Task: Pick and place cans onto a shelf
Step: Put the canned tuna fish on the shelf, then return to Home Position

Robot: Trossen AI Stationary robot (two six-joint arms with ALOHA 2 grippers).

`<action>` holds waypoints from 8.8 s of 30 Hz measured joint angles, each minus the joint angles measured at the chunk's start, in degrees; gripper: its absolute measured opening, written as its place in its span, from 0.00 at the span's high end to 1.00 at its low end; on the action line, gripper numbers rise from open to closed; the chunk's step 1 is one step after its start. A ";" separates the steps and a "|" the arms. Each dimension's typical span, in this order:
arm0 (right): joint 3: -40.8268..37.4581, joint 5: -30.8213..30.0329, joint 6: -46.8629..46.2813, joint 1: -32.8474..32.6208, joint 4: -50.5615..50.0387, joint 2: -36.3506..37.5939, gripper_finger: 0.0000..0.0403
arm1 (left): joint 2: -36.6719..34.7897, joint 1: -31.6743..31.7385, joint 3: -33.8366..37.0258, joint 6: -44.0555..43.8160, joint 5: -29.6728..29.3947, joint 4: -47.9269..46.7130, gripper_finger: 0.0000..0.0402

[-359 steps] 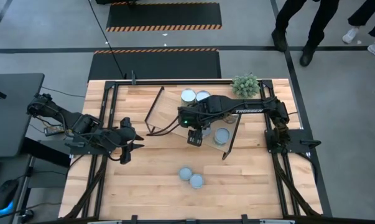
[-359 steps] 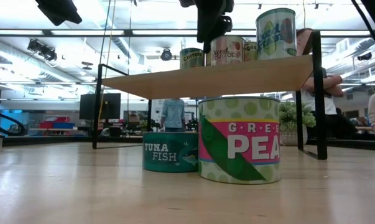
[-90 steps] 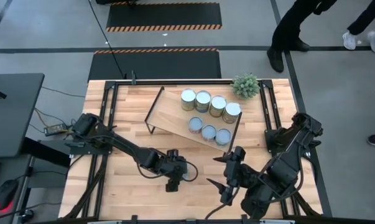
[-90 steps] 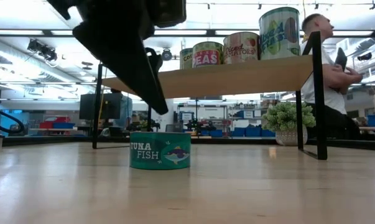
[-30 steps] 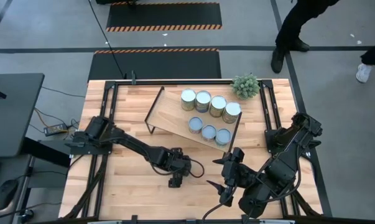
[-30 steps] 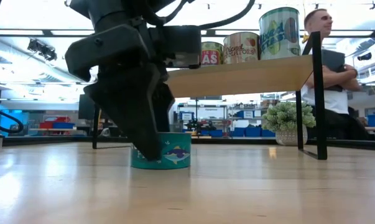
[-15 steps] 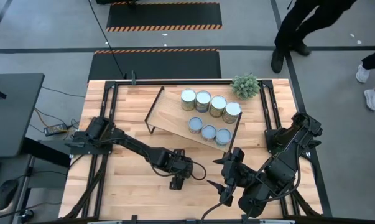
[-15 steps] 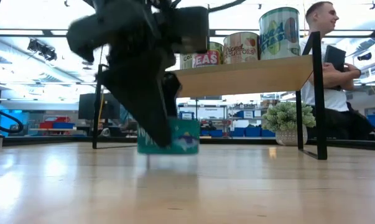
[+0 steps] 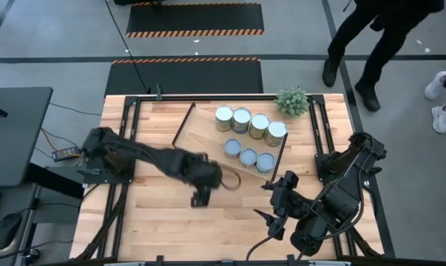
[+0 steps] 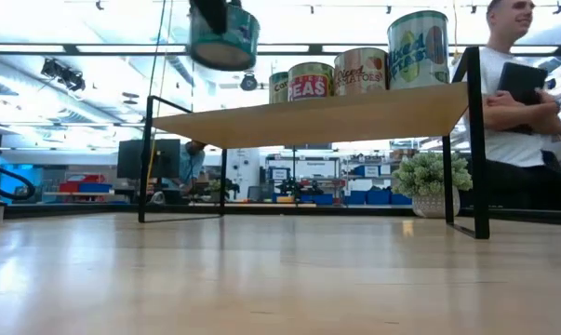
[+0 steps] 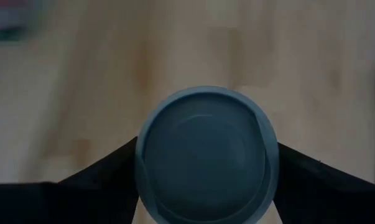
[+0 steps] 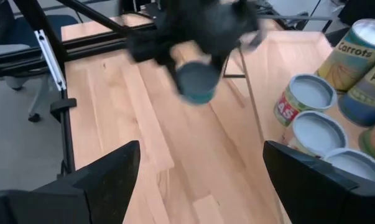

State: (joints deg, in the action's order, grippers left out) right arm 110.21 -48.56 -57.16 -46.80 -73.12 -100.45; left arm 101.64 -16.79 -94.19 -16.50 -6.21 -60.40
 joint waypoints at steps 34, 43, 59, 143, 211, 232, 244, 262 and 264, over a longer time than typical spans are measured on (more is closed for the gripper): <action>0.00 -2.84 1.73 -0.02 0.64 0.31 0.14 | 1.89 22.76 0.11 9.46 2.32 5.27 0.29; 0.00 -2.84 1.80 -0.01 1.05 0.33 0.14 | 1.79 22.29 0.11 9.66 0.76 5.85 0.04; -5.36 -7.33 0.55 -0.12 -5.32 11.66 0.14 | -14.06 15.61 0.04 7.14 -5.23 7.81 0.03; -80.36 -8.43 3.87 4.72 46.63 78.50 0.18 | -96.34 12.45 74.98 -21.87 -17.20 46.75 0.86; -109.85 15.41 34.80 53.32 77.70 98.58 0.92 | -101.30 22.05 93.79 -8.34 -10.06 68.15 0.95; -109.85 15.41 34.27 53.32 77.72 98.58 0.92 | -101.30 22.05 93.81 -8.60 -10.06 68.22 0.94; -109.85 15.43 34.29 53.32 77.72 98.58 0.92 | -101.28 22.05 93.83 -8.63 -10.04 68.24 0.94; -109.85 15.43 34.27 53.32 77.72 98.58 0.92 | -101.29 22.05 93.83 -8.65 -10.04 68.24 0.94; -109.85 15.43 34.26 53.32 77.72 98.58 0.92 | -101.30 22.05 93.83 -8.65 -10.04 68.24 0.94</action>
State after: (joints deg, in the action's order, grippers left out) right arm 0.36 -33.12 -22.90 6.52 4.60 -1.87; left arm 0.34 5.26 -0.36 -25.15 -16.25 7.84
